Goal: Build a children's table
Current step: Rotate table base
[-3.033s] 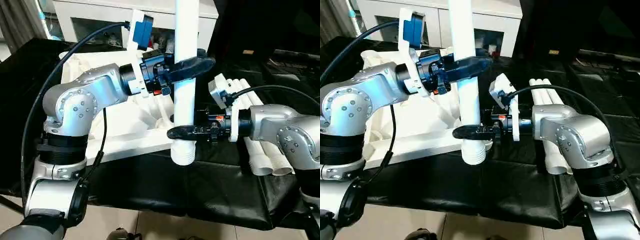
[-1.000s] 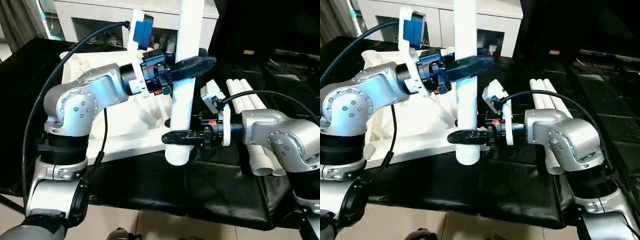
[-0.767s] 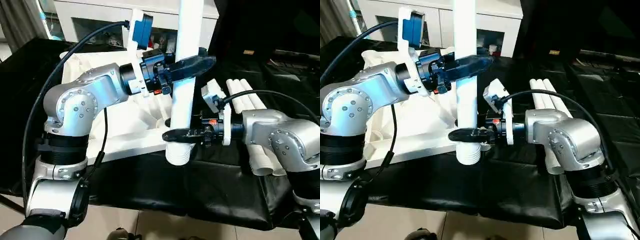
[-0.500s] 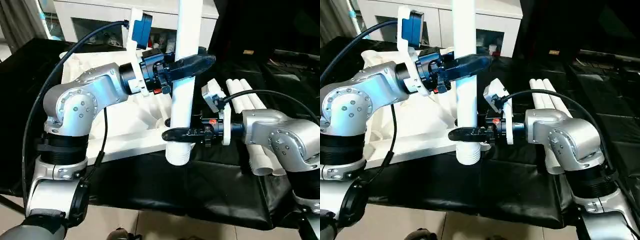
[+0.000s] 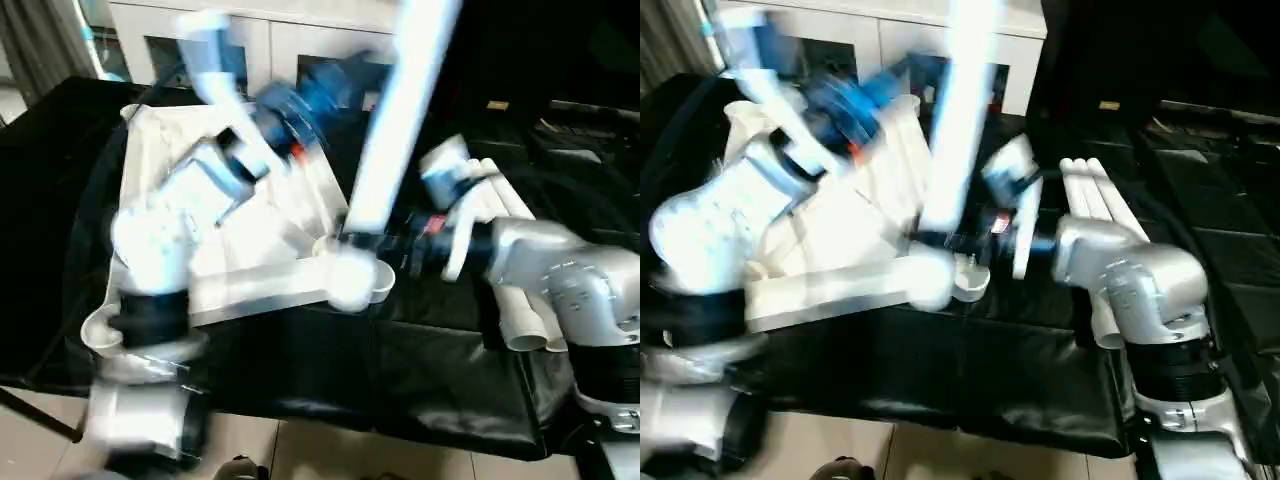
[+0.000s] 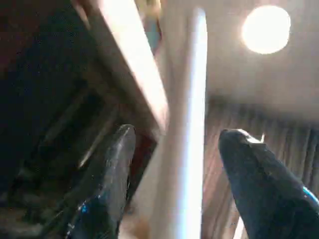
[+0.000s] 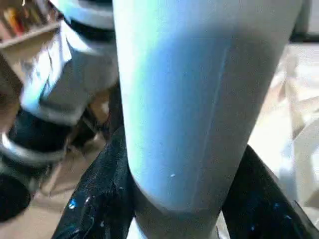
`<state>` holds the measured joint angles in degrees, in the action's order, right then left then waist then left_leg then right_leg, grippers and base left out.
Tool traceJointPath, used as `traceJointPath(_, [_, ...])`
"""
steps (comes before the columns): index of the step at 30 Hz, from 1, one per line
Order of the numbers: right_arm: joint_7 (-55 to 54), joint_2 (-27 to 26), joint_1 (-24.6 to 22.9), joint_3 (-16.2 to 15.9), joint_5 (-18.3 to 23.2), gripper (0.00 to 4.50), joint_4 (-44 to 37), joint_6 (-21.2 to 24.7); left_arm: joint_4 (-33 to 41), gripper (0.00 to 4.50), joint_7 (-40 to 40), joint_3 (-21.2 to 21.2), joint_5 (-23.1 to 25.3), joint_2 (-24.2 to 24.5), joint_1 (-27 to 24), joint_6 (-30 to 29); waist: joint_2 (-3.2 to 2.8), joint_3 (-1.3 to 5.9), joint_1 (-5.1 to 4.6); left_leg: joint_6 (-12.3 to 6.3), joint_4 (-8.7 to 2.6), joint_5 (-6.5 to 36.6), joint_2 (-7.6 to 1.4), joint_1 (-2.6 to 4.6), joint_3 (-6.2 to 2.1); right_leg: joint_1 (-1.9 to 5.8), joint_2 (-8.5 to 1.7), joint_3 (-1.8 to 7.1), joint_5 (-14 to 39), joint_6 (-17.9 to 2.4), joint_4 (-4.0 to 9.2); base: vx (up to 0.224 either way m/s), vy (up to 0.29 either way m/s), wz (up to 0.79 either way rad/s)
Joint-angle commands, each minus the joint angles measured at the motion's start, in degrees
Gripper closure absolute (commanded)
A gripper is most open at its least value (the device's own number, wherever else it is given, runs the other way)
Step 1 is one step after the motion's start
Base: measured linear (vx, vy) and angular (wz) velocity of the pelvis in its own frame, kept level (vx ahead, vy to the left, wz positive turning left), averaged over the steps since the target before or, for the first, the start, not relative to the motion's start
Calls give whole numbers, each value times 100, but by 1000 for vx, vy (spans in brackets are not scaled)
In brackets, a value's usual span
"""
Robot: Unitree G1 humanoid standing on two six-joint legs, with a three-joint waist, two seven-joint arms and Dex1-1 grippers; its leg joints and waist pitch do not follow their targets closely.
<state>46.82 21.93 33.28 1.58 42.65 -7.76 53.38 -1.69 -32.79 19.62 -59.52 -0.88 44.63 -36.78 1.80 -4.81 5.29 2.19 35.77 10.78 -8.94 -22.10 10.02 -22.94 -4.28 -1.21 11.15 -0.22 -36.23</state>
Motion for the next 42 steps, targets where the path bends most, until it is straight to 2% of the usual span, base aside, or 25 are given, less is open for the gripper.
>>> traceJointPath(1, [-218,-41,-66,265,63,265,-88,-141,-116,144,370,352,-315,-170,-69,272,-67,536,18,-91,-388,586,-306,98,-104,377,-333,167,-143,-1698,335,0,0,0])
traceJointPath(2, [-467,-112,-101,367,-72,265,-91,-270,-163,144,627,502,-245,-242,-144,411,-143,535,28,-74,-387,602,-301,99,-119,377,-338,165,-77,-1664,333,0,0,0])
traceJointPath(4, [-1100,-114,-250,233,-965,265,-151,-924,-180,144,1223,516,647,-43,-405,739,-160,522,4,2,-414,657,-327,99,-133,349,-324,160,69,-1428,380,0,0,0])
traceJointPath(5, [-1155,-106,-268,211,-1048,265,-147,-973,-168,144,1276,438,837,25,-443,762,-122,542,-18,57,-412,624,-301,100,-130,371,-311,160,206,-1222,384,0,0,0])
traceJointPath(7, [-1784,-135,-530,-30,-1900,265,-119,-1705,60,144,1689,-656,2941,971,-996,969,-214,532,-18,98,-446,685,-322,97,-163,329,-310,164,562,-871,412,0,0,0])
traceJointPath(9, [-2186,-204,-789,-259,-2450,265,-143,-2216,309,144,1785,-1369,4037,1615,-1485,1084,-264,529,-19,264,-474,893,-355,126,-185,247,-318,161,981,-433,438,0,0,0])
traceJointPath(10, [-2329,-202,-963,-387,-2544,265,-189,-2048,486,144,1919,-1551,4404,1823,-1752,1133,-217,488,-70,353,-493,1056,-320,131,-153,239,-274,165,1096,-484,460,0,0,0])
traceJointPath(12, [-2370,-242,-1027,-374,-2521,265,-210,-2000,547,144,1988,-1628,4541,1890,-1845,1132,-262,488,-64,361,-496,1119,-328,133,-156,237,-281,171,1035,-653,441,0,0,0])
traceJointPath(13, [-2553,-364,-1232,-324,-2478,265,-325,-1896,754,144,2128,-1760,4830,1982,-2139,1271,-196,449,-42,294,-512,1208,-350,137,-143,194,-285,177,954,-785,464,0,0,0])
traceJointPath(15, [-2751,-452,-1414,-298,-2460,265,-412,-1750,1033,144,2285,-1688,4695,1886,-2417,1074,-300,385,-37,299,-544,1361,-357,112,-162,180,-291,165,954,-920,436,0,0,0])
traceJointPath(18, [-3037,-497,-1677,-119,-2491,265,-580,-1612,1429,144,2673,-1748,4636,1692,-2831,861,-352,386,-57,337,-547,1500,-344,107,-171,190,-279,154,890,-986,434,0,0,0])
traceJointPath(20, [-3134,-569,-1653,37,-2533,265,-573,-1681,1392,144,2749,-1865,4742,1525,-2927,995,-267,312,-105,309,-567,1733,-331,100,-146,157,-269,163,1203,-885,517,0,0,0])
traceJointPath(21, [-3336,-656,-1674,3,-2813,265,-493,-1971,1280,144,2700,-2025,4905,1448,-3107,1264,-331,286,-117,296,-571,1907,-308,110,-157,145,-288,171,1716,-724,547,0,0,0])
traceJointPath(24, [-3231,-582,-1717,-152,-2971,265,-490,-2207,1408,144,2402,-2444,5181,1555,-3326,1392,-333,278,-138,297,-588,1860,-322,80,-182,136,-300,163,1804,-579,575,0,0,0])
traceJointPath(25, [-3120,-534,-1752,-195,-2906,265,-520,-2188,1531,144,2303,-2520,5167,1576,-3399,1370,-255,297,-160,244,-587,1786,-326,71,-176,162,-306,166,1767,-553,574,0,0,0])
traceJointPath(27, [-2849,-486,-1715,-249,-2684,265,-487,-2094,1764,144,1661,-2708,4836,1770,-3544,1399,-175,313,-206,116,-582,1483,-332,37,-161,194,-321,164,1574,-654,545,0,0,0])
traceJointPath(29, [-2584,-468,-1638,-267,-2473,265,-430,-2100,1767,126,1193,-2843,4631,1954,-3611,1457,-211,325,-226,29,-568,1289,-336,37,-155,184,-325,159,1324,-769,517,0,0,0])
traceJointPath(30, [-2495,-467,-1635,-269,-2436,265,-426,-2125,1742,126,1093,-2847,4574,1962,-3634,1462,-93,265,-254,-20,-580,1290,-334,19,-133,160,-312,157,1348,-771,542,0,0,0])
traceJointPath(31, [-2474,-467,-1634,-269,-2428,265,-425,-2131,1736,109,1069,-2847,4561,1964,-3640,1463,-157,274,-247,-35,-573,1293,-334,40,-133,166,-325,161,1394,-809,524,0,0,0])
traceJointPath(32, [-2090,-353,-1463,-239,-2183,265,-371,-1897,1652,109,380,-2995,4345,2198,-3502,1420,-89,274,-264,-90,-569,1180,-336,47,-122,168,-320,157,1298,-846,525,0,0,0])
traceJointPath(33, [-2090,-353,-1463,-239,-2183,265,-371,-1897,1652,109,380,-2995,4345,2198,-3502,1420,-141,280,-249,-106,-578,1095,-346,62,-130,166,-315,156,1221,-886,492,0,0,0])
traceJointPath(34, [-1754,-253,-1362,-196,-1979,265,-309,-1766,1554,90,-174,-3189,4315,2458,-3366,1482,-59,257,-285,-137,-580,1062,-345,58,-112,159,-302,156,1174,-890,510,0,0,0])
traceJointPath(36, [-1586,-133,-1340,-222,-1967,265,-277,-1744,1475,74,-481,-3298,4336,2619,-3294,1476,-134,241,-276,-122,-590,1019,-354,80,-115,143,-309,157,1081,-925,486,0,0,0])
traceJointPath(41, [-957,281,-1332,-437,-1871,265,-322,-1590,1115,52,-1082,-3672,4650,3112,-2908,1291,-119,239,-290,-194,-572,669,-346,93,-95,199,-301,152,257,-1145,424,0,0,0])
traceJointPath(42, [-897,328,-1336,-464,-1887,265,-339,-1623,997,52,-1060,-3740,4783,3187,-2779,1151,-169,223,-276,-184,-575,679,-348,95,-99,191,-315,155,258,-1166,424,0,0,0])
